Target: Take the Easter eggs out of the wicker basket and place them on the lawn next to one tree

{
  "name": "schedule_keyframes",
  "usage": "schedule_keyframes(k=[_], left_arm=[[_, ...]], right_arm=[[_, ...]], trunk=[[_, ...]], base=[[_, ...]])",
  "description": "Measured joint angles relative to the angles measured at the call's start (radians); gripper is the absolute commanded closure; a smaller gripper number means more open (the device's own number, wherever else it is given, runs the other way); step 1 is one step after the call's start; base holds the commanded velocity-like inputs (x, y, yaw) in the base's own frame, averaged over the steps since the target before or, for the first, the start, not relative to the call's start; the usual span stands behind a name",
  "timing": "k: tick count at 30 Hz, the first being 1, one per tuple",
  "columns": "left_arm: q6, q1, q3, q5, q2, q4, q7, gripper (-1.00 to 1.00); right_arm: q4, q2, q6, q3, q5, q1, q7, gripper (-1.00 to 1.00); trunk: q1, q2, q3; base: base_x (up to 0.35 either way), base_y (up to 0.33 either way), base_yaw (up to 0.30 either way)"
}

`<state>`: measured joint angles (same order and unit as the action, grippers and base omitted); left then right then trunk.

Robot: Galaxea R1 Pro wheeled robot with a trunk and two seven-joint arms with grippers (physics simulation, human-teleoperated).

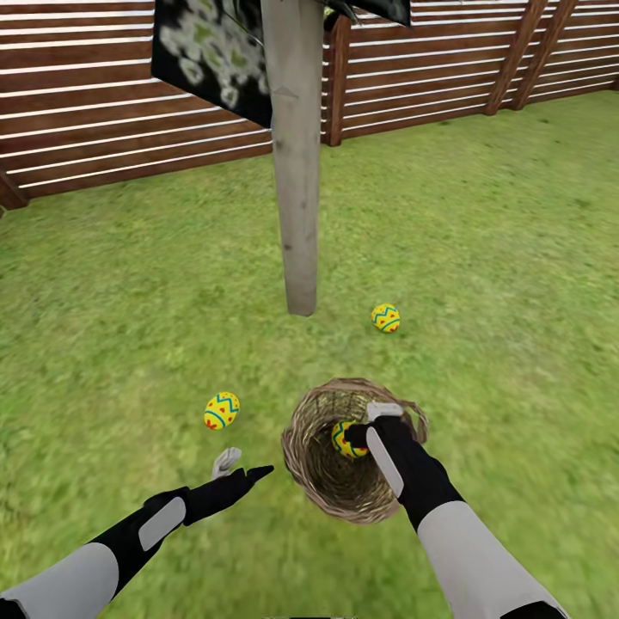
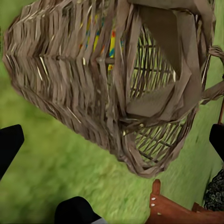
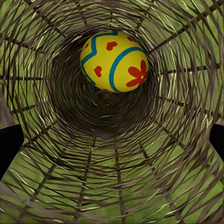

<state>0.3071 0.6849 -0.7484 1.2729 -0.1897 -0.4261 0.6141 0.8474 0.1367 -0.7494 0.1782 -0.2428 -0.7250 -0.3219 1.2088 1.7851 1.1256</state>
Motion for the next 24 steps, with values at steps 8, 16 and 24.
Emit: schedule_keyframes(k=[8, 16, 24], left_arm=[[0.002, 0.000, 0.000, 0.000, 0.000, -0.002, 0.000, -1.00], [0.003, 0.000, -0.001, -0.002, -0.004, -0.008, 0.018, -1.00], [-0.002, 0.000, 0.007, -0.001, -0.112, -0.001, 0.272, -1.00]], right_arm=[[0.005, 0.002, -0.007, -0.004, -0.001, 0.000, 0.001, -1.00], [0.005, 0.000, -0.008, -0.006, -0.001, 0.000, 0.002, -1.00], [0.010, 0.000, -0.007, -0.004, -0.001, 0.000, 0.039, -1.00]], trunk=[[0.031, 0.056, 0.025], [0.061, 0.112, 0.050], [0.092, 0.168, 0.075]], base=[[0.000, 0.000, 0.000], [0.000, 0.000, 0.000], [0.000, 0.000, 0.000]])
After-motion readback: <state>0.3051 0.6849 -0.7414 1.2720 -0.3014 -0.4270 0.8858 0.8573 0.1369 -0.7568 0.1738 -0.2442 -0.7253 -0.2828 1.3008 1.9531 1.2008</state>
